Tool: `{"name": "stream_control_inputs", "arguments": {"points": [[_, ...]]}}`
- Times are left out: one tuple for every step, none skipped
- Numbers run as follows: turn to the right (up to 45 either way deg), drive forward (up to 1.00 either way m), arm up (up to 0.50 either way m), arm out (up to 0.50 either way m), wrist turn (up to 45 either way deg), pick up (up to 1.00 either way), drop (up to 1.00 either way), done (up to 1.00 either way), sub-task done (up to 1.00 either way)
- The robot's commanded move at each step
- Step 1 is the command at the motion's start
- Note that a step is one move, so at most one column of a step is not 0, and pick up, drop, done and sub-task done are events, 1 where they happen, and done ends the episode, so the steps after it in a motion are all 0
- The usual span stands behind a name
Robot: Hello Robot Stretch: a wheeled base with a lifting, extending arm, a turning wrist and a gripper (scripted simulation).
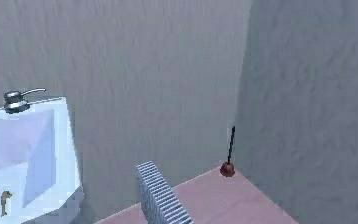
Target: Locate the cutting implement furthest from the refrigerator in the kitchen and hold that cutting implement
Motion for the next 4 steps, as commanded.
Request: {"name": "stream_control_inputs", "arguments": {"points": [[45.0, 0.00, 0.00, 0.00, 0.0, 0.00, 0.00, 0.00, 0.00], [45.0, 0.00, 0.00, 0.00, 0.0, 0.00, 0.00, 0.00, 0.00], [45.0, 0.00, 0.00, 0.00, 0.0, 0.00, 0.00, 0.00, 0.00], [15.0, 0.00, 0.00, 0.00, 0.0, 0.00, 0.00, 0.00, 0.00]]}}
